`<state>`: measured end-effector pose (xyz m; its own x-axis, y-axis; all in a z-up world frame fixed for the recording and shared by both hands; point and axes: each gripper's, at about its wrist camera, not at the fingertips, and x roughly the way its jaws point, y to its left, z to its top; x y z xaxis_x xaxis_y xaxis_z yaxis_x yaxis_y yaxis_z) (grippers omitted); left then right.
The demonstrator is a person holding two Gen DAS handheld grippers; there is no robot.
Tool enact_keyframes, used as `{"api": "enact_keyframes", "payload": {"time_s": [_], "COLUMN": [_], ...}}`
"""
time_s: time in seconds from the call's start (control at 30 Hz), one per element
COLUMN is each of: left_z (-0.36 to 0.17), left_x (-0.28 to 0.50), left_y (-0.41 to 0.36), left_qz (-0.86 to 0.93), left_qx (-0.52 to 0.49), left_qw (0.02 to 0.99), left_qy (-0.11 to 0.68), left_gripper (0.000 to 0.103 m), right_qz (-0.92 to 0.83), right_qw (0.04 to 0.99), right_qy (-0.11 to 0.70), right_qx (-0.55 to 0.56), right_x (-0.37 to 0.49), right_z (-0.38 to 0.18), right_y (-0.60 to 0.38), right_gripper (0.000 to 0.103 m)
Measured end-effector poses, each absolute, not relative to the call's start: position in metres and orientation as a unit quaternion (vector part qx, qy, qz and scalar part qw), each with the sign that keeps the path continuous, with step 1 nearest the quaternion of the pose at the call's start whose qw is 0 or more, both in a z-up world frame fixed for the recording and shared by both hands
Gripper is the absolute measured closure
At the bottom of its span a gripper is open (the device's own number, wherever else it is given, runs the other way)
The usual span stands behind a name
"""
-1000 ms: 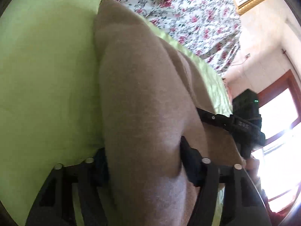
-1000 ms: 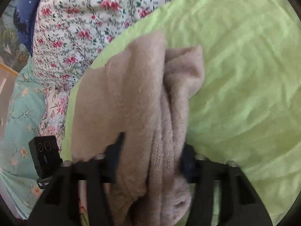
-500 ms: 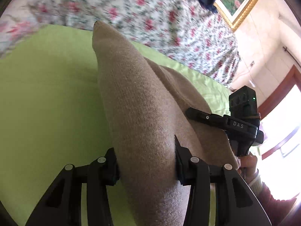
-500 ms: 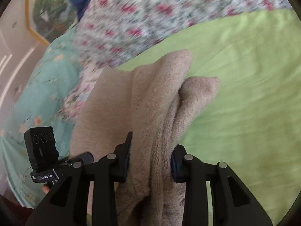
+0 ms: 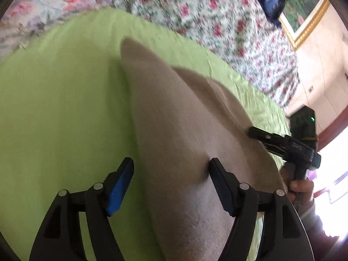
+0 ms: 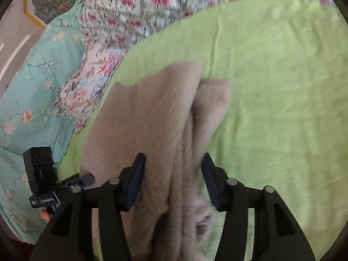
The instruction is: Fold small clothes
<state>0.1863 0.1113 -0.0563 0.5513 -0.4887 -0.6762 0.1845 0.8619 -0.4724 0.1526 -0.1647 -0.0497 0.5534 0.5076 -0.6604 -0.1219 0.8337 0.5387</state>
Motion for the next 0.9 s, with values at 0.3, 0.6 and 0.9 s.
{"api": "enact_keyframes", "payload": {"time_s": [0.3, 0.6, 0.9], "left_z": [-0.051, -0.050, -0.053], "left_x": [0.219, 0.226, 0.224], "left_y": [0.119, 0.085, 0.075], "left_qz": [-0.141, -0.146, -0.138], "left_qx": [-0.195, -0.121, -0.103], "left_qw": [0.874, 0.886, 0.882], "left_qy": [0.421, 0.423, 0.439], "left_gripper": [0.033, 0.048, 0.045], "right_qz": [0.154, 0.169, 0.113], "right_qw": [0.866, 0.894, 0.864], "right_qy": [0.422, 0.348, 0.422], "right_qx": [0.219, 0.225, 0.251], "right_x": [0.206, 0.176, 0.186], "right_z": [-0.035, -0.007, -0.060], "right_y": [-0.171, -0.180, -0.196], "right_gripper": [0.060, 0.094, 0.086]}}
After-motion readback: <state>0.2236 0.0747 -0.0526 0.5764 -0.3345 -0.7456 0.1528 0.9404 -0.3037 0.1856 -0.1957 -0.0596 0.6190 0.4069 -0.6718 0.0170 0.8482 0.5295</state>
